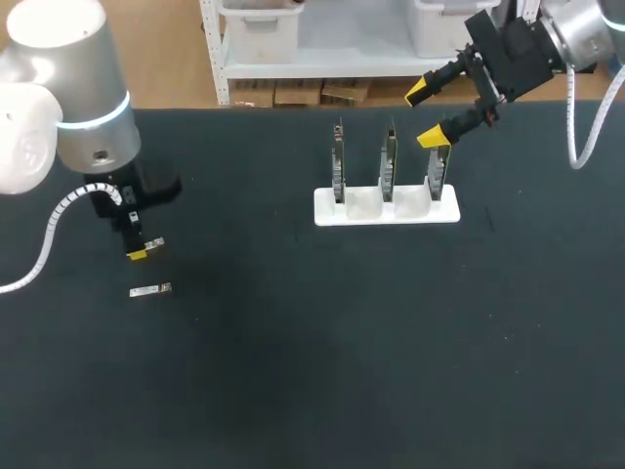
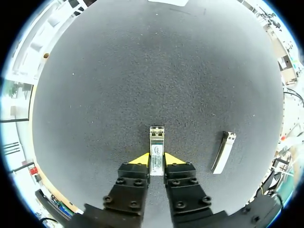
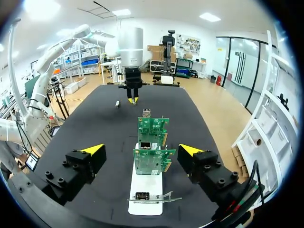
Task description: Pick up the optical module with the left hand, and insert it into the network port with the right hand.
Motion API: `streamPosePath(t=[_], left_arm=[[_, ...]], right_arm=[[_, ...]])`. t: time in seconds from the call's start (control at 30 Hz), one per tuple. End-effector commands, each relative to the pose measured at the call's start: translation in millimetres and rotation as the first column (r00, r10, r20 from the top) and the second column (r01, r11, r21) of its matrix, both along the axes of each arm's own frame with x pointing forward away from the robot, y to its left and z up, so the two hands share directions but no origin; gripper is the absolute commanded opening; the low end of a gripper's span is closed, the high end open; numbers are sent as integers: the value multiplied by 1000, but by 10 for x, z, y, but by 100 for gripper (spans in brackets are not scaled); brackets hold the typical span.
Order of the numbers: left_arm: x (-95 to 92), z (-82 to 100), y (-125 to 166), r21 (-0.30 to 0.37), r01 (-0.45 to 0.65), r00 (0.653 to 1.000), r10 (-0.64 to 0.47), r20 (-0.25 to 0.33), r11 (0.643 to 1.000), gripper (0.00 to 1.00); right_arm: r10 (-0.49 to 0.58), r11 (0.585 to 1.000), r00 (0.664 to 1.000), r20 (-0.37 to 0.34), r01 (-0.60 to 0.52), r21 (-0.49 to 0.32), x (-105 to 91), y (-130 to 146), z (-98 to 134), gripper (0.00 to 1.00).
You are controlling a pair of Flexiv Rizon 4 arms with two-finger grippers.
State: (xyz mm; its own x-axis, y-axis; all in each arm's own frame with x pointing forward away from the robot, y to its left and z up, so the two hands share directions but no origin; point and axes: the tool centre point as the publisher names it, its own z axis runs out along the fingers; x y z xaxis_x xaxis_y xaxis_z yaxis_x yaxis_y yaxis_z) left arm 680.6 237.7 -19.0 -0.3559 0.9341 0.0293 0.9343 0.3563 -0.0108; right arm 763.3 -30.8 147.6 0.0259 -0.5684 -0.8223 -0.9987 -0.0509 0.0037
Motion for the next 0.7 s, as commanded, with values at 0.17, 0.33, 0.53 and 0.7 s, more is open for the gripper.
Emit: streamPosePath(t=[0.17,0.33,0.53,0.7], left_arm=[[67,20,-49,-21,-5,1000,6,19,1000,0],[195,275,-316,-123,22,995,-10,102,992,0],[345,763,-774,-304,115,976,-50,214,946,0],[403,1138,-1048,-436,180,961,-63,269,882,0]], right_arm=[[1,1000,1000,0,-1,2,5,-3,-3,100],[1,1000,1000,0,-1,2,5,-3,-3,100],[1,1000,1000,0,-1,2,5,-3,-3,100],[1,1000,1000,0,-1,2,5,-3,-3,100]])
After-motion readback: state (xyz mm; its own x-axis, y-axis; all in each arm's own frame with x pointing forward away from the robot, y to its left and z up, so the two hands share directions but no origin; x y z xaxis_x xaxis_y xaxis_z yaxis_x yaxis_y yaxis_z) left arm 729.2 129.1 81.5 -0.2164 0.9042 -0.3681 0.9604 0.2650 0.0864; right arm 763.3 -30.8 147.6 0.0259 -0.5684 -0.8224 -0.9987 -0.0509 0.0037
